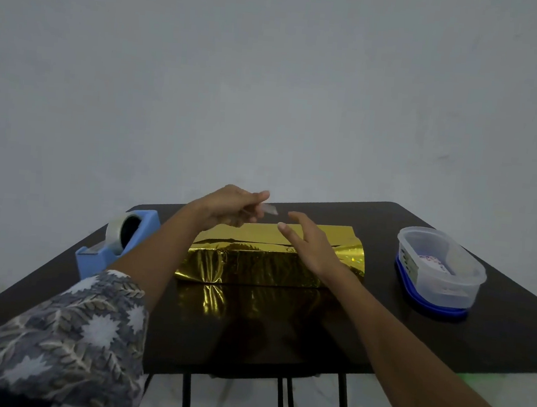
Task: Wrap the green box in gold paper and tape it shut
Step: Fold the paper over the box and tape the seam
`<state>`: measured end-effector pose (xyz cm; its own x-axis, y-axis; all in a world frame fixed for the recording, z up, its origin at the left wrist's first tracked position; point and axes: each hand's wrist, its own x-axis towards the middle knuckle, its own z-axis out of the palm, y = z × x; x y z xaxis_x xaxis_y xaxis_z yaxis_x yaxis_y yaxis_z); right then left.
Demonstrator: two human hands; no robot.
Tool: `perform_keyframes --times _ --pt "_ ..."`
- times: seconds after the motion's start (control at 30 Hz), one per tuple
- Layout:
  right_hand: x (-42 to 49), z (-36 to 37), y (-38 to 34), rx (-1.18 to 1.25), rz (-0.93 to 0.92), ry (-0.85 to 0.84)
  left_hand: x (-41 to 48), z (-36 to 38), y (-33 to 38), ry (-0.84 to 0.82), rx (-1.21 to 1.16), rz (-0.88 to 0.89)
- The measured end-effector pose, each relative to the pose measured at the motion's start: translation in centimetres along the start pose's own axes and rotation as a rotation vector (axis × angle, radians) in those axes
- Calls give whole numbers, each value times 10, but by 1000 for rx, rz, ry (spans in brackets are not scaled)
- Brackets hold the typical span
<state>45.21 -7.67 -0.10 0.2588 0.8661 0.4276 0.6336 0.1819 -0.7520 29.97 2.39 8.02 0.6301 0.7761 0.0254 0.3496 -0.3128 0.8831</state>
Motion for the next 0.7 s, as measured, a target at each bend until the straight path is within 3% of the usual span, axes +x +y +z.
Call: perform_keyframes --times 0.1,0.2,0.3,0.43,0.57,0.7 --pt "-3 1 -2 -61 -18 6 1 9 -8 -13 -398 -68" --pt "-6 1 -4 -232 -62 -68 2 18 -23 -33 -517 -146" --pt "-9 0 -1 -558 -105 -146 2 18 -31 5 -595 -179" --pt "-20 -9 11 -825 -136 -142 2 20 -33 24 -615 -168" --pt "-24 -9 15 -893 -143 -116 3 20 -32 18 -602 -162" --pt "-26 -6 16 -868 -123 -103 1 20 -25 -16 -326 -119"
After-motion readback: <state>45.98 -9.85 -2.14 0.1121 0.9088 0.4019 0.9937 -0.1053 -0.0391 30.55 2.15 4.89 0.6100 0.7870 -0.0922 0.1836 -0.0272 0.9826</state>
